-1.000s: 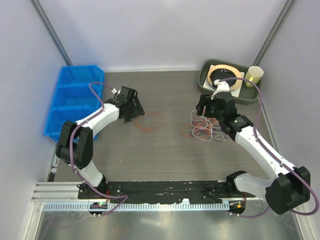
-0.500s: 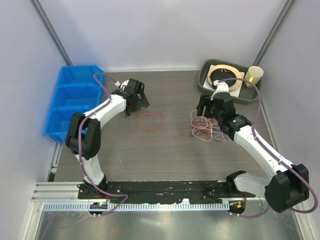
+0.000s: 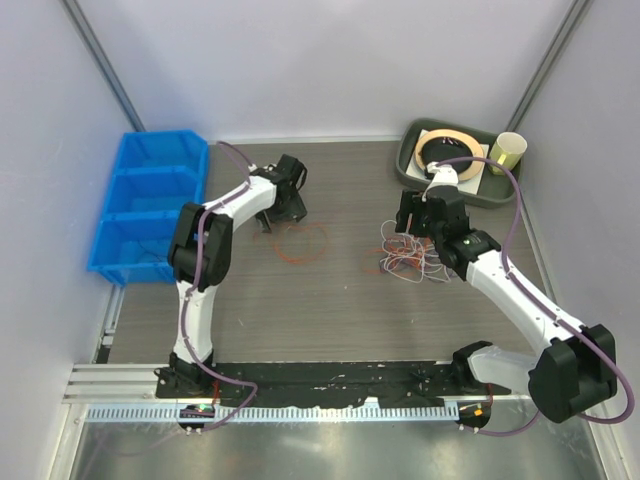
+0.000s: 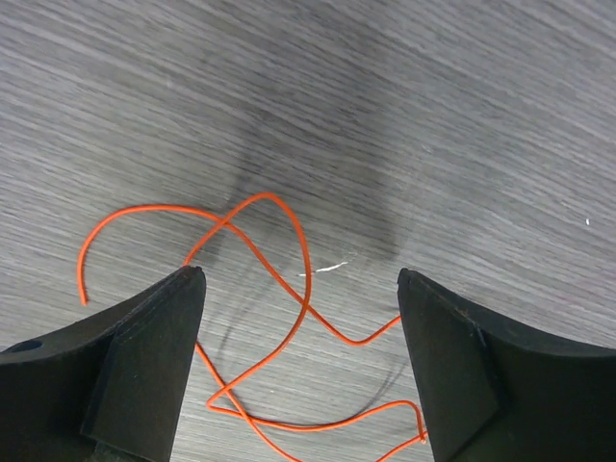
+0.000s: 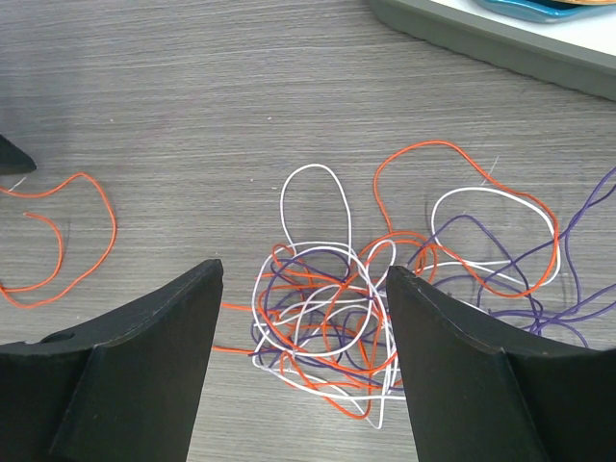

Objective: Untangle the cables

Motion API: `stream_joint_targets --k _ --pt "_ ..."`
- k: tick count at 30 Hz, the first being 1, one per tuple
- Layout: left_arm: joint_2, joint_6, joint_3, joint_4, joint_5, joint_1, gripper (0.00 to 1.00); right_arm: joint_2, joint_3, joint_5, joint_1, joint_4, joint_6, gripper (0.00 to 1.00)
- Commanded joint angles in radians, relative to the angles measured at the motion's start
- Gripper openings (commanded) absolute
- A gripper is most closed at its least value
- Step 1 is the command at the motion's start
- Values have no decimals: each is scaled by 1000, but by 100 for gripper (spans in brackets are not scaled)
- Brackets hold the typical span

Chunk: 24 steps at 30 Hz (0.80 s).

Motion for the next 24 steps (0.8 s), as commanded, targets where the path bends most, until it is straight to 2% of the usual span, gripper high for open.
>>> stream_joint_targets --k 1,3,4,6,7,11,15,18,23,24 --pt "30 -40 69 -92 -24 -28 78 9 -1 39 0 38 -11 75" --pt "39 -36 77 -90 -19 -35 66 15 0 42 0 40 -8 74" --pt "42 -36 83 -105 -21 -37 51 14 0 44 0 40 -8 75" --pt "53 -28 94 -119 -38 -37 28 12 2 50 0 38 -8 74" --pt "51 -27 94 -125 -50 -37 1 11 0 56 0 37 -8 75" --pt "1 16 109 -145 -84 -37 0 0 0 70 0 30 -10 75" --pt "-184 85 89 -131 -160 -34 0 -9 -1 79 0 27 -8 75" --pt "-328 130 54 -136 -284 -8 0 -17 -9 93 0 27 -5 74" --pt "-530 142 -40 -127 -358 124 0 -14 -14 90 0 36 1 74" --pt "-560 141 -50 -133 -367 177 0 -14 -14 87 0 37 4 75"
